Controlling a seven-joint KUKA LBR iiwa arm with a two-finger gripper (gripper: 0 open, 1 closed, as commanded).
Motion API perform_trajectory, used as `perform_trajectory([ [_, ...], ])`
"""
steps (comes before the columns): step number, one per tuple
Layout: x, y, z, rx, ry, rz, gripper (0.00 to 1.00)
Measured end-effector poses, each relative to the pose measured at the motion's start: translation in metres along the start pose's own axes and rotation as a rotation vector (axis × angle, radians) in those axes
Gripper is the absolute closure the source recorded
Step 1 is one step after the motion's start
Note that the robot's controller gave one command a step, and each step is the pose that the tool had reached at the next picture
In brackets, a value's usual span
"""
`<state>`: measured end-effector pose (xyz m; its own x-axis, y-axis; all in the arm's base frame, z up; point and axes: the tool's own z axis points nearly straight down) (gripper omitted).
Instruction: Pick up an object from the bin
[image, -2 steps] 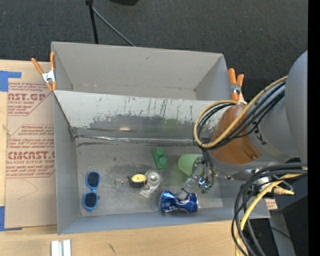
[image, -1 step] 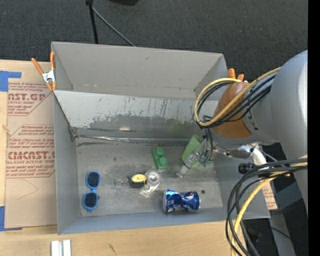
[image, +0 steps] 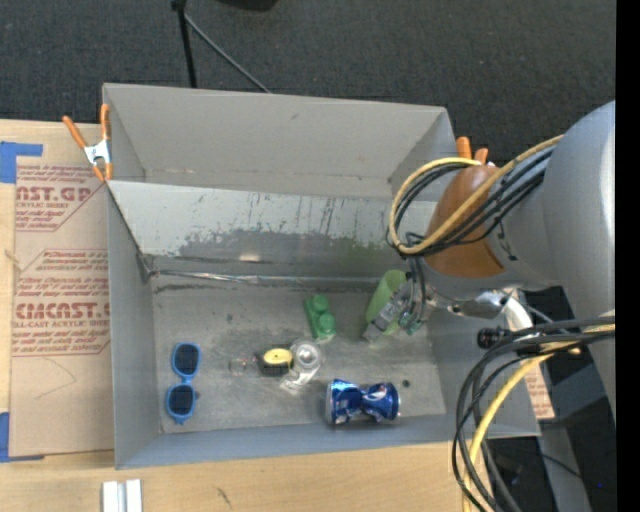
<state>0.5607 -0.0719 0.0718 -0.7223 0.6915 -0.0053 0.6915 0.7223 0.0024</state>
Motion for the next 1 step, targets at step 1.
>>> perform_trajectory([
  [1, 0.0373, 0.0081, -0.2077, -0.004, -0.002, -0.026, 1.0],
])
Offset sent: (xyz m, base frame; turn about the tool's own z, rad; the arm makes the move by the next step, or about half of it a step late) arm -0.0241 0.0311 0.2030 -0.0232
